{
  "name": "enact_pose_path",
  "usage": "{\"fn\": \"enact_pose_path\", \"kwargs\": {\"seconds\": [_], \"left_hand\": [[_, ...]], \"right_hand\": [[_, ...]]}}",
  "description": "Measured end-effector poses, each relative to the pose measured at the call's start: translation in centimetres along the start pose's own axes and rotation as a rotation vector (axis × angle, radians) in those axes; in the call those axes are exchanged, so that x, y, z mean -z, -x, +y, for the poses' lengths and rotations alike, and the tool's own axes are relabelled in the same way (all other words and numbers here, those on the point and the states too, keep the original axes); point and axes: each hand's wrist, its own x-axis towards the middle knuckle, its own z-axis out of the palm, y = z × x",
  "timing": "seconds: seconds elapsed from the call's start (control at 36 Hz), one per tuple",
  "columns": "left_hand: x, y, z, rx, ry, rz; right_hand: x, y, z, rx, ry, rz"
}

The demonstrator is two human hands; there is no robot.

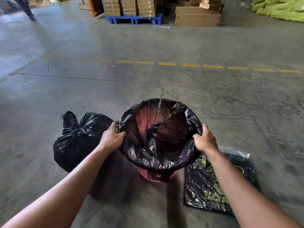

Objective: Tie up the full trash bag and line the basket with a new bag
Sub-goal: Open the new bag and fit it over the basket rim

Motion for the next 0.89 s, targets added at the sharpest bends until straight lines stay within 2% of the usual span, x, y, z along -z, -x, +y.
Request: {"fn": "enact_pose_path", "kwargs": {"seconds": [0.08, 0.22, 0.61, 0.89], "left_hand": [[-0.4, 0.5, -0.5, -0.021, -0.011, 0.034], [-1.4, 1.6, -1.3, 0.023, 0.117, 0.114], [-1.8, 1.7, -1.1, 0.052, 0.228, 0.136], [-2.2, 1.3, -1.5, 0.046, 0.218, 0.165]], "right_hand": [[-0.1, 0.0, 0.3, 0.003, -0.007, -0.012], [-0.3, -0.3, 0.5, -0.015, 0.026, -0.044], [-0.9, -0.4, 1.0, -0.016, 0.051, 0.013], [-1.0, -0.6, 1.1, 0.011, 0.087, 0.009]]}}
